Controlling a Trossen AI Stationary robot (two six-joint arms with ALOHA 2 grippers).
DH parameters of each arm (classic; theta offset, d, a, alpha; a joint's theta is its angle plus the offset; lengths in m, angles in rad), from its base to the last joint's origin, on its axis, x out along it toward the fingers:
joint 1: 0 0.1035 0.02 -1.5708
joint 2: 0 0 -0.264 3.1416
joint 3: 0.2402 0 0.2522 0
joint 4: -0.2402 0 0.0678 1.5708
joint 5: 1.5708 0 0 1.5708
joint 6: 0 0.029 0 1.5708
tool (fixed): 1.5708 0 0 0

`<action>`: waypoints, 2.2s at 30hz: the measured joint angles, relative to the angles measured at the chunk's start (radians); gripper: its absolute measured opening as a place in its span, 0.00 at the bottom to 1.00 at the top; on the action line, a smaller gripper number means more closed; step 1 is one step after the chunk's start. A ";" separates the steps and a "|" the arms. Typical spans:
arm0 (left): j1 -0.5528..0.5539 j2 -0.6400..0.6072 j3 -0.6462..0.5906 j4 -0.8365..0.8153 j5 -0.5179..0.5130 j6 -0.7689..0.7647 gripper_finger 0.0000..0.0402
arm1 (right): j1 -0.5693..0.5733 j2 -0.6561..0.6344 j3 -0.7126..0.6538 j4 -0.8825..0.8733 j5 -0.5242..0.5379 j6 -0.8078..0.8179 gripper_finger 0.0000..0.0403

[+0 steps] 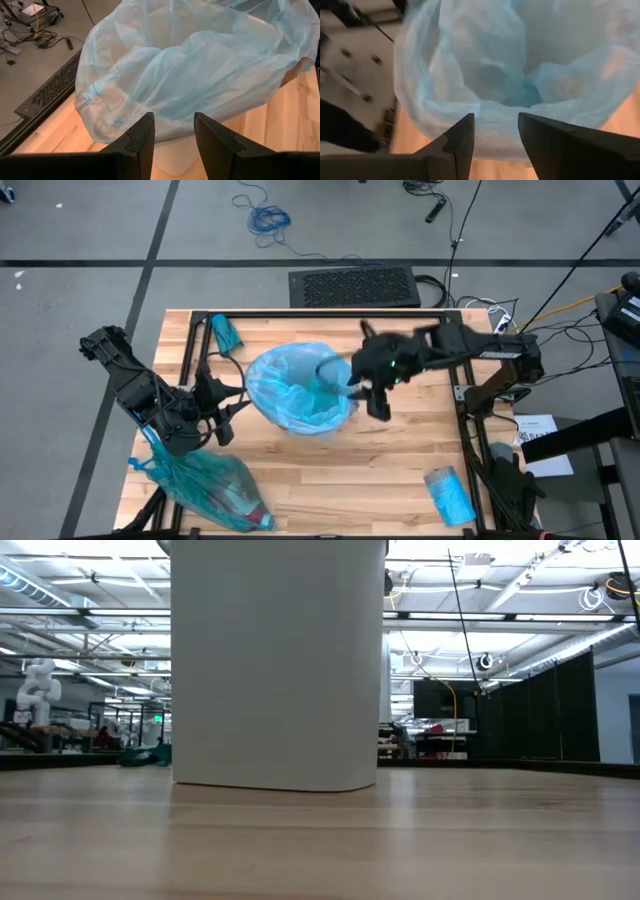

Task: Place trash/remove bag and relplace
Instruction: Insert the new blue trash bag into the white trash bin

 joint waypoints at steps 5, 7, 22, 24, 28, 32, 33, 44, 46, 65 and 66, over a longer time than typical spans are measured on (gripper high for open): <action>0.025 0.000 0.000 0.000 -0.002 0.009 0.33 | 0.092 0.032 -0.001 -0.003 0.118 -0.135 0.33; 0.037 0.000 0.000 0.000 -0.003 0.011 0.33 | 0.110 0.051 -0.001 -0.003 0.123 -0.156 0.31; 0.080 0.000 0.000 0.033 0.030 0.056 0.33 | 0.146 0.019 -0.001 0.042 0.260 -0.076 0.30; 0.080 0.000 0.000 0.066 0.031 0.060 0.33 | 0.148 0.019 -0.001 0.038 0.267 -0.069 0.30; 0.081 0.006 -0.001 0.206 0.038 0.149 0.33 | 0.167 0.018 -0.001 0.038 0.214 -0.078 0.28; 0.112 0.038 -0.001 0.351 0.058 0.280 0.33 | 0.208 0.018 -0.001 0.037 0.208 -0.108 0.24; 0.125 0.046 -0.001 0.365 0.058 0.294 0.33 | 0.219 0.018 -0.001 0.037 0.208 -0.112 0.23; 0.283 0.138 -0.001 0.402 0.258 0.264 0.33 | 0.279 0.019 -0.001 0.130 0.223 -0.122 0.22; 0.285 0.153 -0.001 0.427 0.275 0.264 0.33 | 0.279 0.023 0.000 0.145 0.223 -0.134 0.22; 0.285 0.168 -0.001 0.441 0.285 0.263 0.33 | 0.264 0.139 0.000 0.136 0.167 -0.247 0.35; 0.285 0.168 -0.001 0.441 0.285 0.263 0.33 | 0.263 0.145 0.000 0.136 0.171 -0.240 0.35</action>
